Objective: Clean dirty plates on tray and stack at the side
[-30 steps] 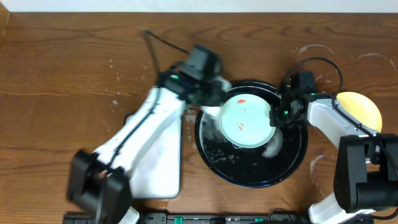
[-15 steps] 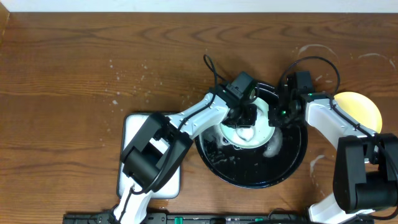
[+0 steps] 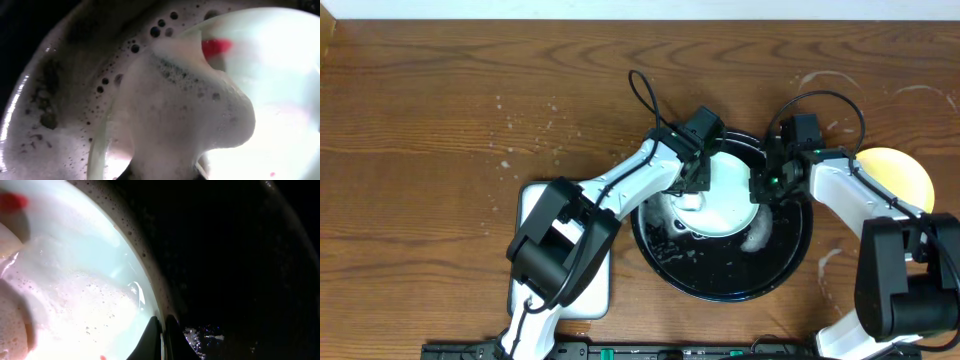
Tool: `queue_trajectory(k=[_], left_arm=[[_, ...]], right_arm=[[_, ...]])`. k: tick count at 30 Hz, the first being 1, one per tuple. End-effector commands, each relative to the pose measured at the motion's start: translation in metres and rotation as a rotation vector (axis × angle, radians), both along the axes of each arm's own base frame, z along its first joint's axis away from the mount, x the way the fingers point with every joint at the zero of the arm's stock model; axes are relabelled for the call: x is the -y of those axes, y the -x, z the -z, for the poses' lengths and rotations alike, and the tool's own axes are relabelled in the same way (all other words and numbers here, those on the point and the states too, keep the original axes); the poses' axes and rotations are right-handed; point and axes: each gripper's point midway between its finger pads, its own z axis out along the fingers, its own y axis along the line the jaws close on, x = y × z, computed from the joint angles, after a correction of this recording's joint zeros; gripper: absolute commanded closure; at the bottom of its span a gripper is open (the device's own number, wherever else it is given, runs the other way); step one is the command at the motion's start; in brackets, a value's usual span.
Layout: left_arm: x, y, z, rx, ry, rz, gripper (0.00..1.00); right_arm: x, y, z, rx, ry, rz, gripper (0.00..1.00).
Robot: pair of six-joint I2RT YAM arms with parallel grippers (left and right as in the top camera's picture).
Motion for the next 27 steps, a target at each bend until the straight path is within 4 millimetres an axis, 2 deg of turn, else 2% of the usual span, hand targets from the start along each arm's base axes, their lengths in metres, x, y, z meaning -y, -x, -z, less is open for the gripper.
queue_trajectory(k=[1,3,6,10,14,18,22,27], left_arm=[[-0.033,-0.005,0.021,-0.005,-0.113,-0.027,0.93],[0.001,0.009,0.016,-0.097,0.068,-0.020,0.93],[0.057,0.019,-0.003,-0.176,0.321,-0.050,0.93],[0.087,0.029,-0.009,-0.173,0.376,-0.070,0.93],[0.103,0.041,-0.007,-0.190,0.392,-0.088,0.93],[0.100,0.046,0.010,-0.206,0.351,-0.127,0.93],[0.075,0.023,0.019,-0.108,0.267,-0.129,0.93],[0.014,-0.016,0.030,0.060,0.040,-0.050,0.93]], right_arm=[[0.006,0.026,0.027,-0.114,0.063,-0.029,0.99],[0.006,0.026,0.027,-0.112,0.063,-0.029,0.99],[0.005,0.026,0.027,-0.112,0.059,-0.030,0.99],[0.005,0.026,0.026,-0.112,0.059,-0.030,0.99],[0.005,0.026,0.026,-0.112,0.058,-0.030,0.99],[0.004,0.026,0.026,-0.113,0.052,-0.031,0.99],[0.004,0.026,0.026,-0.113,0.052,-0.031,0.99],[0.004,0.026,0.026,-0.112,0.052,-0.031,0.99]])
